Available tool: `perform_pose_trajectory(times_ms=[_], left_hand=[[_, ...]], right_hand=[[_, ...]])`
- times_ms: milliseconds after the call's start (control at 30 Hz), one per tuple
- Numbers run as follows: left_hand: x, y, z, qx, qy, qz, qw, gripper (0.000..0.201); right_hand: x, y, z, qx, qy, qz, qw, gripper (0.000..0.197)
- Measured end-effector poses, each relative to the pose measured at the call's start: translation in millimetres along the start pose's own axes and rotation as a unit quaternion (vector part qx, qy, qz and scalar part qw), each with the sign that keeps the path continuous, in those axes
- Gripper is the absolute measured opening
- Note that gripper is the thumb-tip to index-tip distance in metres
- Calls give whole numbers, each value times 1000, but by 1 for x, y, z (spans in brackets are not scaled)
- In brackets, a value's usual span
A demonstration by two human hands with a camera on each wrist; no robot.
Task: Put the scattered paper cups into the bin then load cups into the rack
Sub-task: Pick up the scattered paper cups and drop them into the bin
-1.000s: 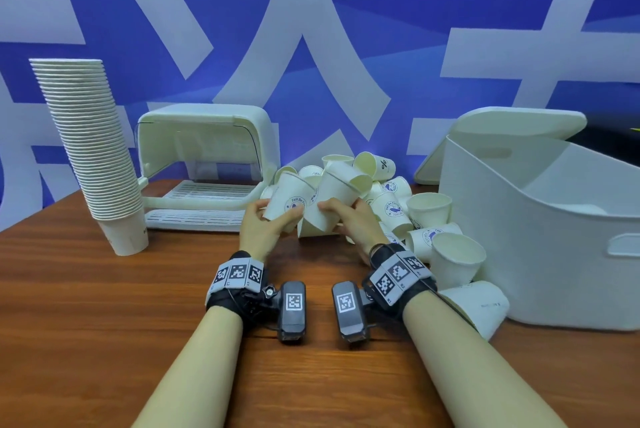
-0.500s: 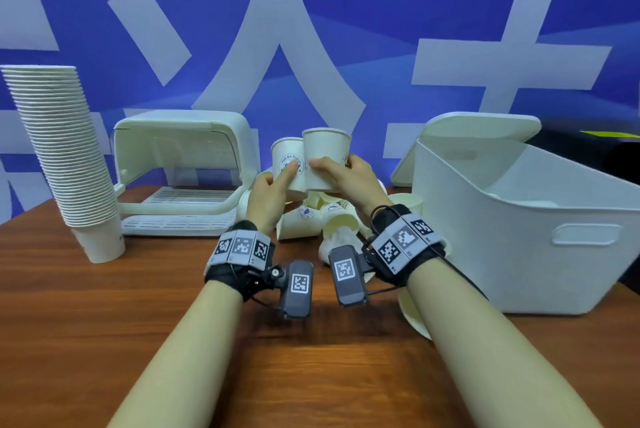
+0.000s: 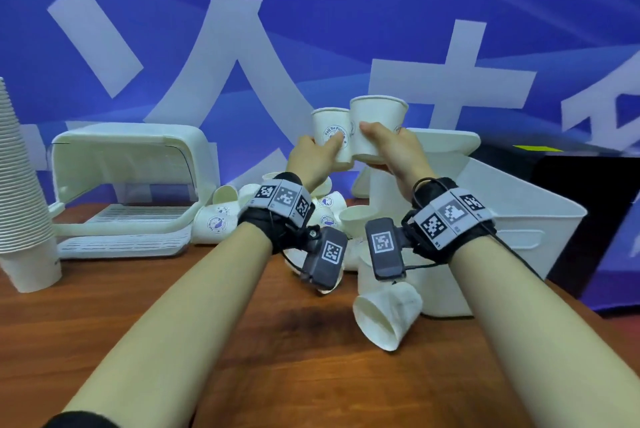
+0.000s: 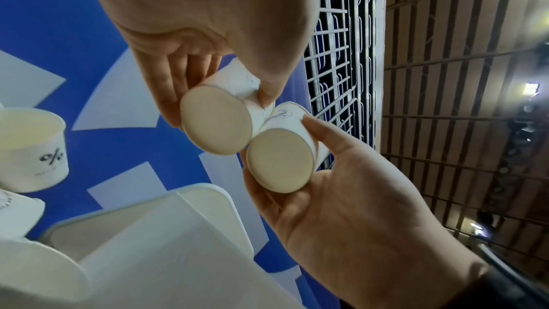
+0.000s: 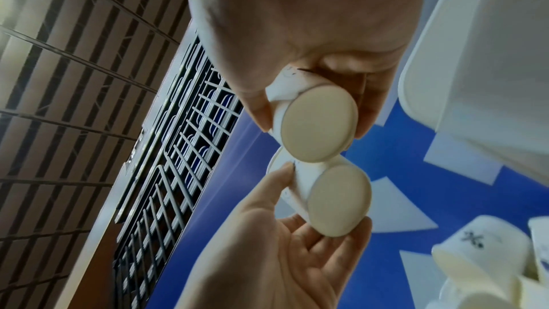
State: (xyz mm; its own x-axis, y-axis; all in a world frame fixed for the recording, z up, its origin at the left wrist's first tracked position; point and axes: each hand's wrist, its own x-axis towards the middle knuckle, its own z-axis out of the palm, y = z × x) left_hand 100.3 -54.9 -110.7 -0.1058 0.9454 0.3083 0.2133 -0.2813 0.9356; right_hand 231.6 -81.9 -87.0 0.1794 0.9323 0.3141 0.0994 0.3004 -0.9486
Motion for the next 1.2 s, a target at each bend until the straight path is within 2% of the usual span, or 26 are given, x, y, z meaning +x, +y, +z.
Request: perform_pose_trajectory(times_ms=[67,233,367,500,567,633,800,900,1033,1133,1200], left_hand=[[2,6,17,7,-16,-2,1000,89],[-3,18,54,23,-55,3,998,81],[-14,25,77,28,-68,-8,997,57],[-18,24,99,53,-87,-1,995,73],[-18,23,106,82,-88,10,993,76],[-19,23,112,129,-93,34,987,78],[-17,24,126,264,-131,59,954,70],[-13,22,131,303,-131,60,942,70],[-12,21,131,325,-170,42,929,81],[-10,21,131,314,-195,49,928,69],[-10,21,129,309,-210,49,926,63]], right_hand=[[3,-2,-18,2,27,8,1000,28],[5,2,-51,13,87,15,996,15],[5,4,-71,-18,131,15,991,16],[10,10,-90,-81,169,28,982,22],[12,13,-96,-122,173,57,976,34],[15,18,-103,-154,163,106,969,46],[17,25,-107,-205,100,199,953,48],[19,27,-107,-224,86,216,946,43],[20,27,-107,-230,68,219,946,29],[22,30,-106,-229,29,216,949,19],[23,33,-105,-224,11,209,952,20]])
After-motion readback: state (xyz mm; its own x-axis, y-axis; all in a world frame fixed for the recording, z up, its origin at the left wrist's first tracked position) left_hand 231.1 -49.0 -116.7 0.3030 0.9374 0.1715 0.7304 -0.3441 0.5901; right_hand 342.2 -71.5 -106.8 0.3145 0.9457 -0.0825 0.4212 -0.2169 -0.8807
